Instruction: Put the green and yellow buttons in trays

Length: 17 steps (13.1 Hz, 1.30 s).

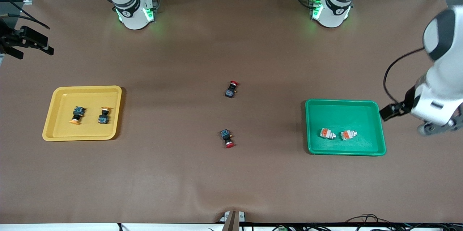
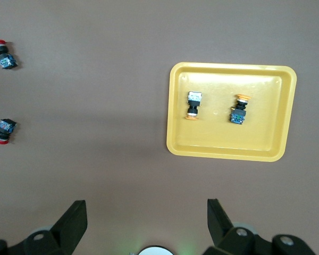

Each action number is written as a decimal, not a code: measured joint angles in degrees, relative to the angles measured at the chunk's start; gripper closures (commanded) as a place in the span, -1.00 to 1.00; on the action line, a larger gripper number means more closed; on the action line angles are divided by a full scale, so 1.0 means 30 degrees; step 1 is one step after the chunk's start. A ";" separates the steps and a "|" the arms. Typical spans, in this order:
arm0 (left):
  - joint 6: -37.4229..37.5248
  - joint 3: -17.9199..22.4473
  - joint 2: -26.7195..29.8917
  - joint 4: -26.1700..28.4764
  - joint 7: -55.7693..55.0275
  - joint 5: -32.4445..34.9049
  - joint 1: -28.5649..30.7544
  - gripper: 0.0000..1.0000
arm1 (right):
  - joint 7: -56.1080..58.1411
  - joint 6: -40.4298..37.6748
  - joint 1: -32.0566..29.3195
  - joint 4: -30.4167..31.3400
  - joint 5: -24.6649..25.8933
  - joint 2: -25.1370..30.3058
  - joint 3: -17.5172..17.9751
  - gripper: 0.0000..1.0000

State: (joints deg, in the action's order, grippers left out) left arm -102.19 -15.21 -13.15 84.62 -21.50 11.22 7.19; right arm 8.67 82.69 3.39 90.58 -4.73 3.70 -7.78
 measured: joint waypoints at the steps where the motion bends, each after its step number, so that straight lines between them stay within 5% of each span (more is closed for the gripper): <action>1: 0.0215 0.0000 0.0548 0.0007 0.0158 -0.0254 0.0011 -1.00 | -0.0031 -0.0023 0.0000 -0.0026 -0.0032 -0.0001 0.0125 -1.00; 6: 0.1535 0.0343 0.1570 -0.0188 0.2640 -0.1219 0.0211 -1.00 | -0.1962 -0.0048 -0.0001 -0.0114 -0.0041 0.0001 0.1098 -1.00; 12: 0.3956 0.4754 0.4466 0.1409 0.4416 -0.3697 -0.2910 -1.00 | -0.1993 -0.0100 -0.0112 -0.0163 0.0147 0.0001 0.1434 -1.00; 17: 0.4295 0.5522 0.5332 0.2257 0.4416 -0.3697 -0.3663 -1.00 | -0.2074 -0.0088 -0.0292 -0.0205 0.0977 0.0001 0.1880 -1.00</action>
State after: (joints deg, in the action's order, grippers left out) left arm -89.30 1.35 2.85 91.39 -8.25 0.13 -3.80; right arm 2.45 82.42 2.51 89.97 -1.80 3.70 -2.14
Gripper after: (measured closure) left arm 0.000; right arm 0.000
